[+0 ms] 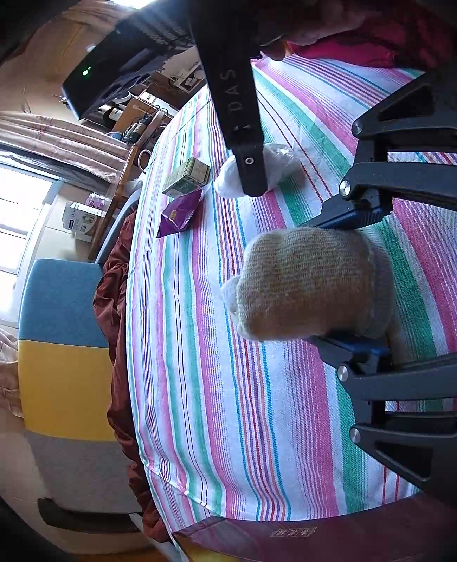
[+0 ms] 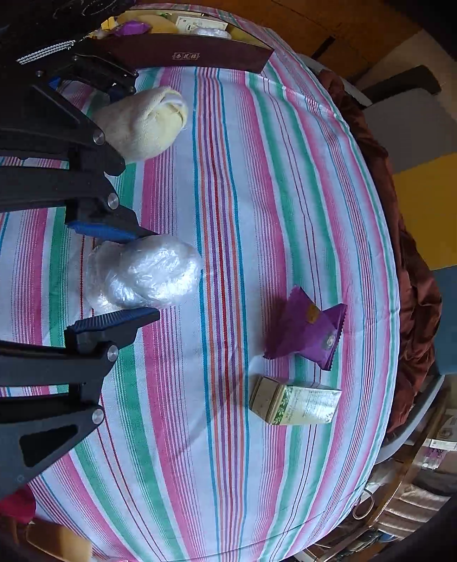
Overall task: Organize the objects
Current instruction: 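Carry the white sock into the gold tray and open the left tool, then carry the plastic-wrapped ball into the gold tray and open the right tool, then grasp the green-and-white medicine box with the right tool, then grasp the remaining purple packet with the left tool, then carry the purple packet into the gold tray and open the left tool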
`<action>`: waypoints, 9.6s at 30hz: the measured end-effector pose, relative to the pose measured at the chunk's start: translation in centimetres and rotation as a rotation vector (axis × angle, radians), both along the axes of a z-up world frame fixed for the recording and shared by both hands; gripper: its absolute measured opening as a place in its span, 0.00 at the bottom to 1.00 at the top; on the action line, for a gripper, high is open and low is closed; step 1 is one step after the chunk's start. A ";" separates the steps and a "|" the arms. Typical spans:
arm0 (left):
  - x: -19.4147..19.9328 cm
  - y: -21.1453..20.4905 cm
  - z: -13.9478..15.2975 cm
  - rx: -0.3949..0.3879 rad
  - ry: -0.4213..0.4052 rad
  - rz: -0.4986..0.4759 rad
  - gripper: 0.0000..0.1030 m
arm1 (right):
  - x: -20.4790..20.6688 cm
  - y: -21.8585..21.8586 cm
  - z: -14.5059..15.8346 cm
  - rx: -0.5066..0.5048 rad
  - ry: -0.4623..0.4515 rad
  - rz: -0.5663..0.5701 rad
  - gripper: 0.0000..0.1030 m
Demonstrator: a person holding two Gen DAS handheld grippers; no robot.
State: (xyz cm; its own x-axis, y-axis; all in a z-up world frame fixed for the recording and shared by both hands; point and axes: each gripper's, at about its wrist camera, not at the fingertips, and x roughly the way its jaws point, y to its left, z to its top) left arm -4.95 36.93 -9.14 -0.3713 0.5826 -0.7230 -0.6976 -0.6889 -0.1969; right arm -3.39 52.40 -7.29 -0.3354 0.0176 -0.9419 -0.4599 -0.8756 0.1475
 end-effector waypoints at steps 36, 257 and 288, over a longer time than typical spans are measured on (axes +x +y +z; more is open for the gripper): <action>3.5 -4.9 6.3 -0.002 0.012 -0.002 0.46 | -1.3 -2.0 -0.6 0.142 -0.028 0.109 0.34; 2.4 -0.2 1.8 -0.206 -0.030 -0.002 0.37 | 0.4 7.7 1.5 -0.087 0.123 0.123 0.29; 4.0 -1.3 0.6 -0.148 0.103 -0.011 0.39 | -1.7 3.8 -0.8 0.031 0.048 0.242 0.29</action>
State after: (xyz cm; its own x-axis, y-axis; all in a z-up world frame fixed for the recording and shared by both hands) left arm -0.90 35.61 -8.51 -0.4421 0.4772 -0.7595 -0.7166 -0.6971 -0.0209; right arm -5.08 56.23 -8.09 -0.3775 -0.0401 -0.9251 -0.2299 -0.9637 0.1356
